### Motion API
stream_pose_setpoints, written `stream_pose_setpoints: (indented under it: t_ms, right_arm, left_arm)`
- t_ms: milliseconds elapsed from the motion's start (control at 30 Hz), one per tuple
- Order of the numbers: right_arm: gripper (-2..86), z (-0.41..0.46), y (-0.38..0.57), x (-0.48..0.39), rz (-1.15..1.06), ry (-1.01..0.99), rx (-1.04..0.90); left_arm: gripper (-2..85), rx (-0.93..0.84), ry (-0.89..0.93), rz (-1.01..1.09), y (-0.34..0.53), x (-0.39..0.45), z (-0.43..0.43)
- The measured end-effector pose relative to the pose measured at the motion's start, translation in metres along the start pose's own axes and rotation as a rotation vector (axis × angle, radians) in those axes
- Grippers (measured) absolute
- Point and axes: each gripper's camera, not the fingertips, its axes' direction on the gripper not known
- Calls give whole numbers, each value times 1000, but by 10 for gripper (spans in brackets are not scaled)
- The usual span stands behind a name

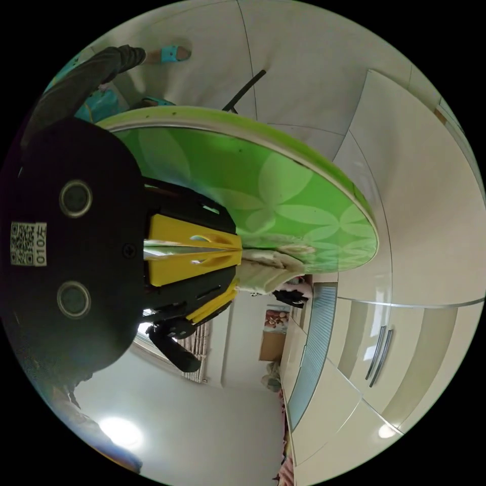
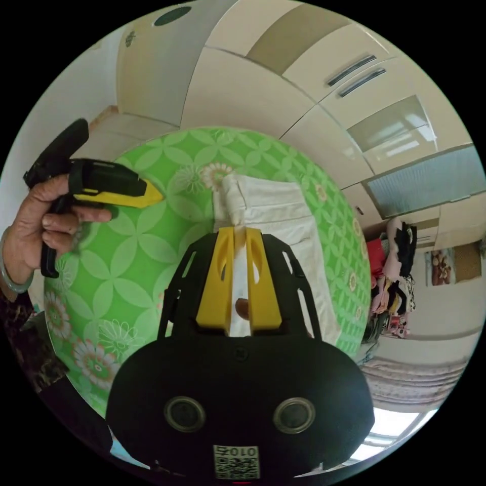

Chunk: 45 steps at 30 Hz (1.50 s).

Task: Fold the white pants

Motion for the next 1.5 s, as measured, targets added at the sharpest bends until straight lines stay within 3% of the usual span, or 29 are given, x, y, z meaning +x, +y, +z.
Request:
stream_pose_setpoints:
  t_ms: [67,233,333,400,533,600,700,900,1100,1300,1433,1500]
  right_arm:
    - [47,25,-5,-5,-9,-28,-62]
    - [45,12,28,29,154,-132,73]
    - [37,11,95,79,401,-402,124]
    - [38,31,182,102,539,-714,163]
    - [47,70,345,118,832,-894,137]
    - [52,92,462,129,1089,-954,171]
    - [57,118,585,124,1369,-1089,290]
    - [81,134,728,93,1639,-1104,502]
    - [88,167,764,98,1765,-990,425]
    - [103,180,842,85,1915,-962,606]
    - [107,189,853,85,1868,-967,635]
    - [106,206,839,88,1748,-1092,718]
  left_arm:
    - [-1,-2,1,-3,1,3,6]
    - [-2,-10,-13,95,7,29,18]
    - [-1,-72,8,185,8,55,47]
    - [-2,-127,-16,261,8,75,73]
    - [-2,-263,-174,425,4,102,143]
    - [-3,-311,-272,402,1,93,166]
    - [-4,-269,-299,395,-1,84,173]
    - [-4,-165,-412,400,6,95,167]
    - [-4,-150,-467,414,11,100,178]
    - [-3,-144,-471,377,12,103,183]
    - [-1,-37,-413,340,43,105,153]
    - [-1,12,-355,279,54,93,138]
